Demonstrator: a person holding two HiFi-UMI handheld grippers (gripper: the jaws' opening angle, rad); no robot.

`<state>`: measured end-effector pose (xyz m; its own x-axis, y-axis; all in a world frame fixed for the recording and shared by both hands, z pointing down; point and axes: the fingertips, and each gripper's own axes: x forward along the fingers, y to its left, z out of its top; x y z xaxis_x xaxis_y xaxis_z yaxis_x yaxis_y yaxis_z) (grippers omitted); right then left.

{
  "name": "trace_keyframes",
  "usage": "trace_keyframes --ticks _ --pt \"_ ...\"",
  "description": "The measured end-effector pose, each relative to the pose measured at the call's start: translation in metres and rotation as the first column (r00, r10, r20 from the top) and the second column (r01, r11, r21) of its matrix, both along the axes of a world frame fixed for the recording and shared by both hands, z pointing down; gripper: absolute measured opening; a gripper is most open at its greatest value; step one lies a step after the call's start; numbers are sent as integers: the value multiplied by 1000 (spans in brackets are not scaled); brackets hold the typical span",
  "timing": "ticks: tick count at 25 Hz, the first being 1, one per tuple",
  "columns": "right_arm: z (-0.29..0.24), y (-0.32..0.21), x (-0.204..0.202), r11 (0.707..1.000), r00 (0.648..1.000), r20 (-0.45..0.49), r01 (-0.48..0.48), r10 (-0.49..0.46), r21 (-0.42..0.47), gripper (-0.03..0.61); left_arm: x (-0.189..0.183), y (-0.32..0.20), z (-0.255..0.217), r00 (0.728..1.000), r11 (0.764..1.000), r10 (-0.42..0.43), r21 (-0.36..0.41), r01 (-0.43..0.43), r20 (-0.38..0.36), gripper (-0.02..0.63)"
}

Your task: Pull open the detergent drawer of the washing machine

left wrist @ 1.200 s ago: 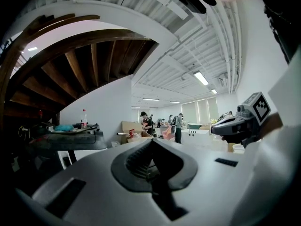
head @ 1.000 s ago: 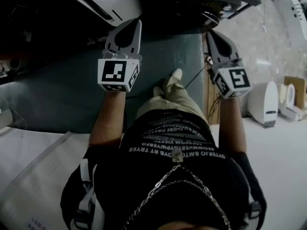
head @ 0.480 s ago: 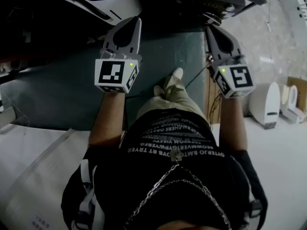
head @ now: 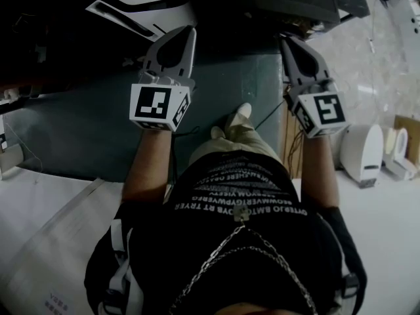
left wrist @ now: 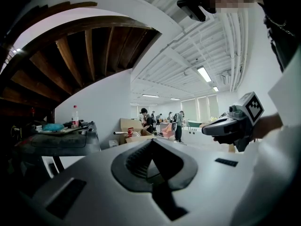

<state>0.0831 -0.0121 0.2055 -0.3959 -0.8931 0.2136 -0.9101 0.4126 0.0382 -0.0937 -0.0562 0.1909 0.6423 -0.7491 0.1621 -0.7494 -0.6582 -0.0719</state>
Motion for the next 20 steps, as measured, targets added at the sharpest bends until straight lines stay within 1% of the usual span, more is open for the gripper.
trace_keyframes --ticks 4,8,11,13,20 --pt "-3 -19 7 999 999 -6 33 -32 31 -14 10 -17 -2 1000 1000 -3 7 3 2 3" --pt "-10 -40 18 998 999 -1 51 -51 42 -14 24 -38 -4 1000 1000 -8 5 8 5 3" --pt "-12 -62 35 997 998 -6 61 -61 38 -14 40 -58 -7 1000 1000 -16 4 16 14 3" --pt "-11 -67 41 997 998 -6 69 -69 39 -14 44 -62 -7 1000 1000 -22 7 22 19 3" --pt "-9 -80 40 996 995 32 94 -94 8 -14 48 -66 4 998 998 -59 -3 59 24 3"
